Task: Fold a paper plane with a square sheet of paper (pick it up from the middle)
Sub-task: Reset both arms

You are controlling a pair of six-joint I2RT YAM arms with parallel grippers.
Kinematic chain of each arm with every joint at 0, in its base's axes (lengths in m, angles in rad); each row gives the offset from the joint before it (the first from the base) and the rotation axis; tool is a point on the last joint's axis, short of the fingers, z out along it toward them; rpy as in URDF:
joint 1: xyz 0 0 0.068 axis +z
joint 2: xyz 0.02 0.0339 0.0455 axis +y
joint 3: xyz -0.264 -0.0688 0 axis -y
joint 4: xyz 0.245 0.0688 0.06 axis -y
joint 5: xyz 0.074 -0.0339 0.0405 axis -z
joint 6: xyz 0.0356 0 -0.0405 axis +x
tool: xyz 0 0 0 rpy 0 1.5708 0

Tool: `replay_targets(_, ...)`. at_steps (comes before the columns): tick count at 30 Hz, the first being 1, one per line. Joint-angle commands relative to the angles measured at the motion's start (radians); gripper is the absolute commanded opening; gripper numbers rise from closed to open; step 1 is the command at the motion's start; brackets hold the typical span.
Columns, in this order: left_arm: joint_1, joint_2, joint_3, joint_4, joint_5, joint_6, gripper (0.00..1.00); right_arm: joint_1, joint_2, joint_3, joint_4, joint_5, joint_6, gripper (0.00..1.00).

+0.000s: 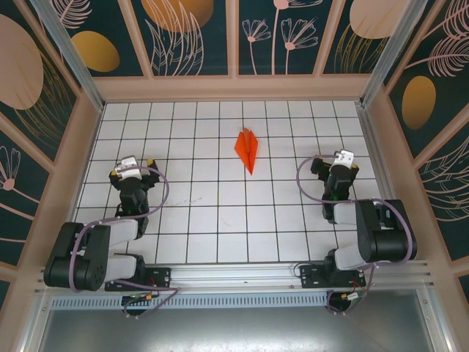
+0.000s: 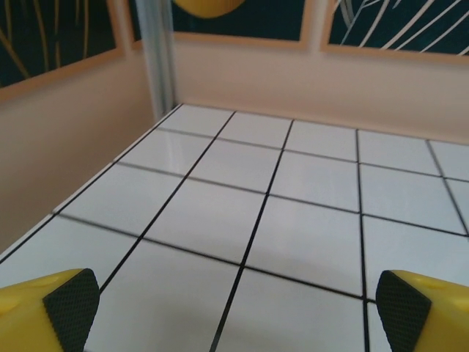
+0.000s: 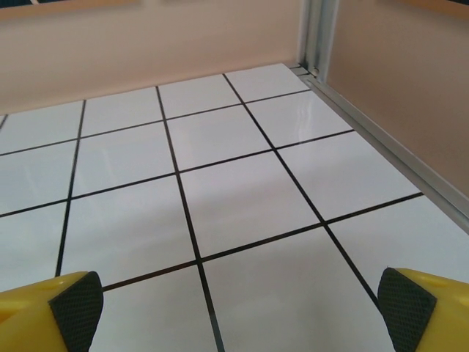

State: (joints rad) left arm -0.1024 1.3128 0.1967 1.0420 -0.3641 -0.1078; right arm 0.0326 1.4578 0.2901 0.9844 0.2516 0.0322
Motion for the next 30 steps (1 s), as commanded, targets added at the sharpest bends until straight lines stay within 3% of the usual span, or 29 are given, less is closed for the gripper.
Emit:
replay_targets(1, 0.02, 0.042, 0.011, 0.139, 0.109, 0.059, 0.99, -0.018, 0.04, -0.03, 0.187, -0.128, -0.026, 0.99)
replay_targets(8, 0.07, 0.206, 0.019, 0.274, 0.152, 0.028, 0.99, -0.037, 0.078, -0.069, 0.28, -0.196, -0.028, 0.99)
replay_targets(30, 0.076, 0.215, 0.04, 0.241, 0.177, 0.03, 0.99, -0.057, 0.084, -0.059, 0.266, -0.228, -0.014, 0.99)
